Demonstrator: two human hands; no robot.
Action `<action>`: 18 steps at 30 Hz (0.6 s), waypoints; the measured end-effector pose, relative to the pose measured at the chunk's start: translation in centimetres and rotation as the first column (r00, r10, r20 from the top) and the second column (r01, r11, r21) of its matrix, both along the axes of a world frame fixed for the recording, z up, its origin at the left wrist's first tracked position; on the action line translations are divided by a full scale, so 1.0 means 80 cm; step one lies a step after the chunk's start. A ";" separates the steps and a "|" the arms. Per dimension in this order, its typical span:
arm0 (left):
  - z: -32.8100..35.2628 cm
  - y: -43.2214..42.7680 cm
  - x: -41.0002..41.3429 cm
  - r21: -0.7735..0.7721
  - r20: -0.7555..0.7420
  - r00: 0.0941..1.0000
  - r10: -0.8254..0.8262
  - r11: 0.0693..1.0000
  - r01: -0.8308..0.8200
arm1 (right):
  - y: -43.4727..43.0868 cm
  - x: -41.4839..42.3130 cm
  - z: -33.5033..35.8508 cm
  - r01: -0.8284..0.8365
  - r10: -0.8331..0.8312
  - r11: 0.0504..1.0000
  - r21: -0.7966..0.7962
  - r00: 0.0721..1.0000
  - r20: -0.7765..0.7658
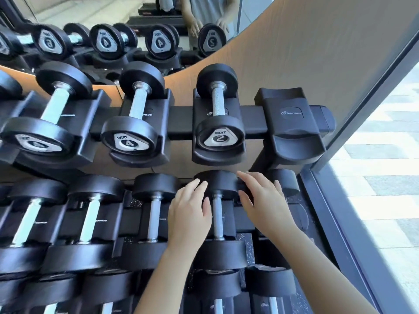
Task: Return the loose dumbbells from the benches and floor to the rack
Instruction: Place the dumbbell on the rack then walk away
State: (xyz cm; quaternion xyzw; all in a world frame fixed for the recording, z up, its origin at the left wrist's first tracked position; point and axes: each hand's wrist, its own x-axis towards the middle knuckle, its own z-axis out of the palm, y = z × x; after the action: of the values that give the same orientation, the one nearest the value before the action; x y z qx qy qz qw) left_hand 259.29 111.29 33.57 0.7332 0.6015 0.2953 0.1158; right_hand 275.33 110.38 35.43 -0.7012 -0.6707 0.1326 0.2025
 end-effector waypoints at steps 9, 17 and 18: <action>0.004 -0.089 0.006 -0.001 -0.085 0.993 0.078 0.997 -0.079 | -0.096 -0.012 0.001 -0.127 0.118 0.990 0.063 0.984 0.130; 0.014 -0.218 0.016 0.016 -0.168 0.954 0.250 0.968 -0.251 | -0.190 -0.012 -0.001 -0.306 0.295 0.948 0.083 0.948 0.121; 0.013 -0.235 0.017 0.005 -0.178 0.947 0.268 0.962 -0.272 | -0.202 -0.011 -0.003 -0.338 0.330 0.939 0.061 0.937 0.115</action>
State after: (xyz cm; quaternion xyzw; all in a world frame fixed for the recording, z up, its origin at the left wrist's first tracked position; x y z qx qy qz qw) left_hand 260.67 92.45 34.62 0.6661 0.7069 0.2363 0.0278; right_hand 274.48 94.21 35.17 -0.5744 -0.7942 0.1019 0.1701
